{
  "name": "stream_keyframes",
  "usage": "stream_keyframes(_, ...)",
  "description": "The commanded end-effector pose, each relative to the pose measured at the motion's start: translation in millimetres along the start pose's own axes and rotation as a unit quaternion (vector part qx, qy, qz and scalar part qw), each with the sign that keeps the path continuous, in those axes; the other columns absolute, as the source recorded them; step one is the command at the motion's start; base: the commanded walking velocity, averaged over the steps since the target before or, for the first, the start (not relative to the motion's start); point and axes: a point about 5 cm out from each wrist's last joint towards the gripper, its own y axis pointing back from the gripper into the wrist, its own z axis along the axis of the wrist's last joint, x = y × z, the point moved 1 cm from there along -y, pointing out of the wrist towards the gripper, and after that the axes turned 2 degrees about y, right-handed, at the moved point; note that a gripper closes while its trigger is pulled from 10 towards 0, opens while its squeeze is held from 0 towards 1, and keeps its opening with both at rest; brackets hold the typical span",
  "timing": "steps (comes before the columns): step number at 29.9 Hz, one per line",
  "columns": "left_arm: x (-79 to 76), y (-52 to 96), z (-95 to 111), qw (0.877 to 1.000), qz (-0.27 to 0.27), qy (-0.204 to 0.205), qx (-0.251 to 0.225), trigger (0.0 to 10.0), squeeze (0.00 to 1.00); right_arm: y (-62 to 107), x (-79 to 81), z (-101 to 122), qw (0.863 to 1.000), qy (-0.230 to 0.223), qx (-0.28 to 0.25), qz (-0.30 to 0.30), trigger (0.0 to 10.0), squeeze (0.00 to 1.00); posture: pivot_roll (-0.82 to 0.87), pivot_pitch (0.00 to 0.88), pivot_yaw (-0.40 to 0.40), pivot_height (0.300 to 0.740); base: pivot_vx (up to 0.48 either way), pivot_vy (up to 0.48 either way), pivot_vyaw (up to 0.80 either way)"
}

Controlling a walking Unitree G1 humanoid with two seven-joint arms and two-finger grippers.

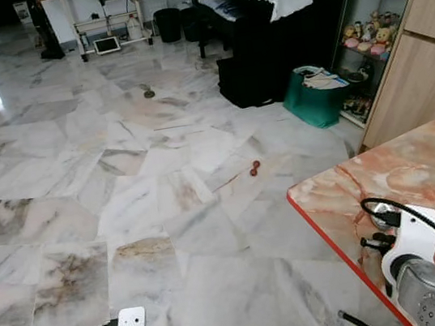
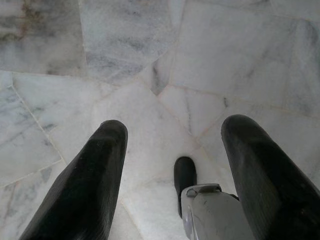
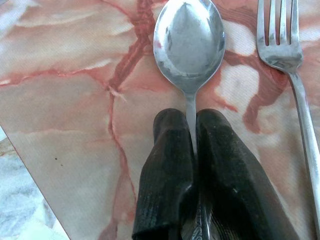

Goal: Setting the table

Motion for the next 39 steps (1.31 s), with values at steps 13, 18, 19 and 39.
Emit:
stream_keyframes(13, 0.0, 0.0, -1, 1.000, 0.001, -0.002, 0.003, 10.0, 0.00, -0.6, 16.0, 11, 0.998, 0.001, -0.051, 0.041, 10.0, 0.00, 0.05, 0.000, -0.019, 0.740, 0.000, 0.000, 0.00)
stream_keyframes(18, -0.5, 0.0, -1, 1.000, 0.001, -0.002, 0.002, 10.0, 0.00, 5.8, 21.6, 26, 0.993, 0.011, -0.109, 0.053, 10.0, 0.00, 0.04, 0.000, -0.017, 0.740, 0.000, 0.000, 0.00)
stream_keyframes(19, -0.7, 0.0, 0, 1.000, 0.001, -0.001, 0.001, 10.0, 0.00, 8.3, 21.3, 29, 0.991, 0.013, -0.125, 0.050, 10.0, 0.00, 0.05, 0.000, -0.018, 0.740, 0.000, 0.000, 0.00)
stream_keyframes(39, -0.4, 0.6, 2, 1.000, 0.007, 0.001, -0.018, 10.0, 0.00, 51.0, 39.0, 86, 0.910, 0.081, -0.402, 0.054, 10.0, 0.00, 0.04, 0.000, -0.011, 0.740, 0.000, 0.000, 0.00)
